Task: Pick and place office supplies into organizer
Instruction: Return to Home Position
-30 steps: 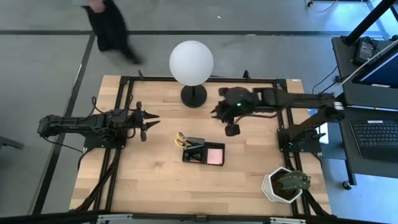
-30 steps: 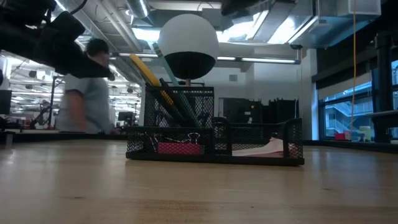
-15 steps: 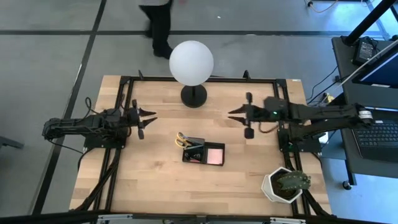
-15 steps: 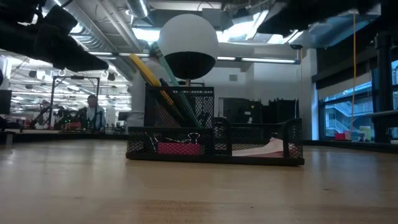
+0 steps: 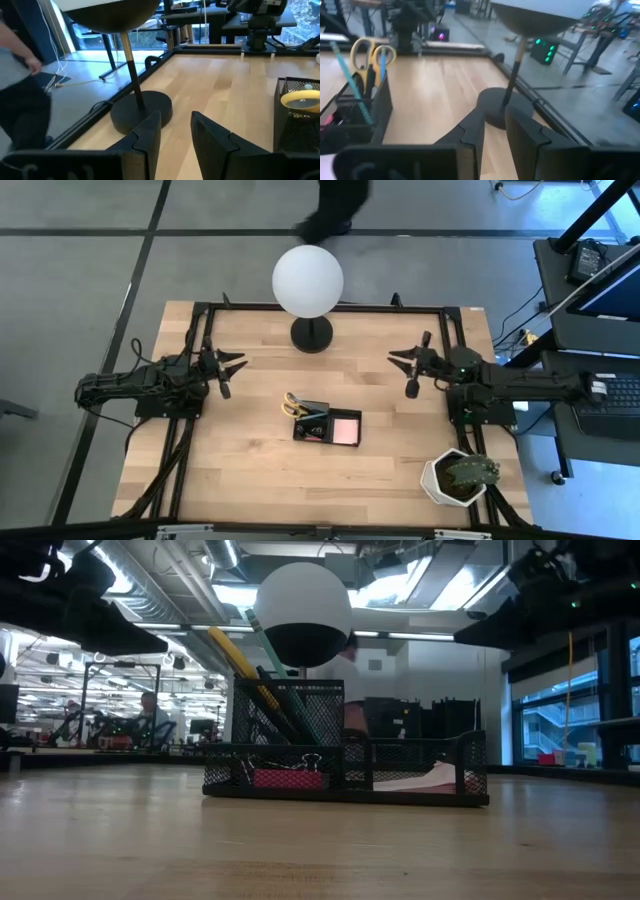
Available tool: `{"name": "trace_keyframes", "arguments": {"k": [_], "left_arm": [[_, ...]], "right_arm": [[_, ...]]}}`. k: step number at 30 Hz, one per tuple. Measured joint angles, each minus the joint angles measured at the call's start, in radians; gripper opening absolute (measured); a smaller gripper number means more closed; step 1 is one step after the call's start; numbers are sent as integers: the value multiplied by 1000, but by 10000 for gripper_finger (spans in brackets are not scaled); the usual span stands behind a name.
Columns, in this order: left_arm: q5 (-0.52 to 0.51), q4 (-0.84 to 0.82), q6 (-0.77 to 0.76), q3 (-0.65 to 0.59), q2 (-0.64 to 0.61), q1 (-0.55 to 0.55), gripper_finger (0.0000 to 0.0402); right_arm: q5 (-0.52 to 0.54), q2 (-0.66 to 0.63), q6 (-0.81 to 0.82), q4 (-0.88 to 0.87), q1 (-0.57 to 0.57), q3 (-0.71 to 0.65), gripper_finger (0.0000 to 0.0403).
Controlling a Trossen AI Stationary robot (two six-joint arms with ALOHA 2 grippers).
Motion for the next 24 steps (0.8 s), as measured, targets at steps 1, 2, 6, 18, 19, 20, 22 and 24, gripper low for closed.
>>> {"name": "trace_keyframes", "arguments": {"k": [1,2,6,18,19,20,22,24], "left_arm": [[0,0,-5,0,0,0,102],[0,3,-5,0,0,0,102],[0,6,-28,0,0,0,102],[-74,-9,-36,0,1,-1,102],[-74,-9,-37,0,2,-1,102],[-74,-9,-37,0,2,-1,102],[-74,-9,-37,0,2,-1,102],[-74,-9,-35,0,2,-1,102]], "right_arm": [[0,-21,0,16,-9,-22,81],[-5,-40,5,29,-17,-41,81],[-19,-132,10,52,-35,-122,81],[-19,-425,35,-28,-38,-243,81],[-19,-446,35,-40,-38,-243,81],[-16,-466,35,-51,-38,-243,81],[6,-508,39,-77,-38,-243,81],[66,-554,68,-99,-38,-243,81]]}}
